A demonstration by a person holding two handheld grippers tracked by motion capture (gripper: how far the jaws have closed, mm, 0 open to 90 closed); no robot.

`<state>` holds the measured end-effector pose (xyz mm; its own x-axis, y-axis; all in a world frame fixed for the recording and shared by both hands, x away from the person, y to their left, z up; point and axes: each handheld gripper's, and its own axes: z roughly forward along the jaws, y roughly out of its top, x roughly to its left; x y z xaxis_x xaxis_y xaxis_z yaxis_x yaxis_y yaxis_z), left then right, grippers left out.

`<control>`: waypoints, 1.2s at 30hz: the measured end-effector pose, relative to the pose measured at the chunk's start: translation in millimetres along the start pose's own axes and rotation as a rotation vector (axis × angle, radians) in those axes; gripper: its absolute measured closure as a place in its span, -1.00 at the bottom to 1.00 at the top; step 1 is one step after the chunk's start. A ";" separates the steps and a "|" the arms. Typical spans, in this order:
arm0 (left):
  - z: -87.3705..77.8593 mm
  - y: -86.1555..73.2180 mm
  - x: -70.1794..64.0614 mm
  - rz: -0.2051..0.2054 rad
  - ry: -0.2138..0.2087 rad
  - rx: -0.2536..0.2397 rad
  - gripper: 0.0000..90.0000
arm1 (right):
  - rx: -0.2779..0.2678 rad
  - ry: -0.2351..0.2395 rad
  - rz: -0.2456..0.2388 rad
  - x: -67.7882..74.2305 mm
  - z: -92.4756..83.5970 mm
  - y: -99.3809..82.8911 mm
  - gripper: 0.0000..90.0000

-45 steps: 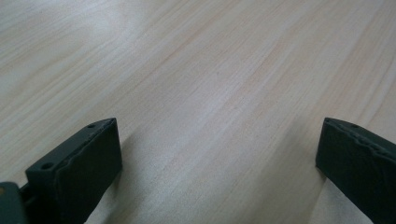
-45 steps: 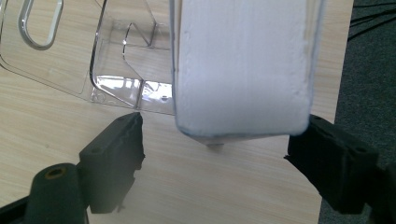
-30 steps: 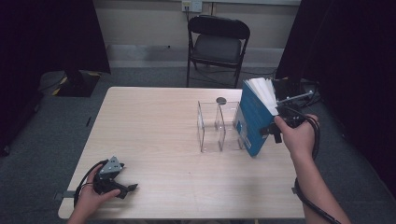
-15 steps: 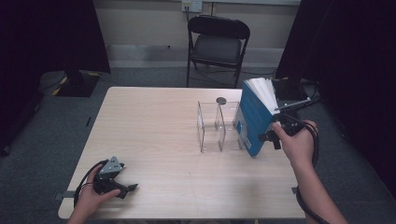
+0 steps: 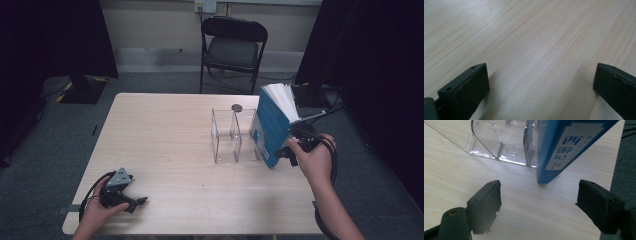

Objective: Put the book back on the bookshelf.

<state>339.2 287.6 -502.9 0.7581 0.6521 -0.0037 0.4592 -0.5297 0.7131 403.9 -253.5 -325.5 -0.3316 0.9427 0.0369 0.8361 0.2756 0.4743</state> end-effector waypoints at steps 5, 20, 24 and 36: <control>0.0 0.0 0.2 0.003 0.001 0.000 -1.00 | -0.006 0.006 0.000 1.7 1.8 -4.3 -0.58; -0.1 -0.2 -0.1 -0.002 -0.003 0.008 -1.00 | -0.018 0.045 -0.007 7.8 12.6 -16.5 -0.59; -0.3 -0.1 0.1 0.001 -0.003 0.011 -1.00 | -0.015 0.046 -0.022 12.2 14.7 -18.3 -0.59; -0.4 -0.1 0.1 0.001 -0.004 0.011 -1.00 | -0.012 0.076 -0.031 20.6 25.8 -25.2 -0.60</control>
<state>339.1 287.9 -502.7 0.7603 0.6496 -0.0054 0.4635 -0.5367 0.7050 387.3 -236.1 -359.5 -0.3896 0.9167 0.0883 0.8201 0.3017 0.4863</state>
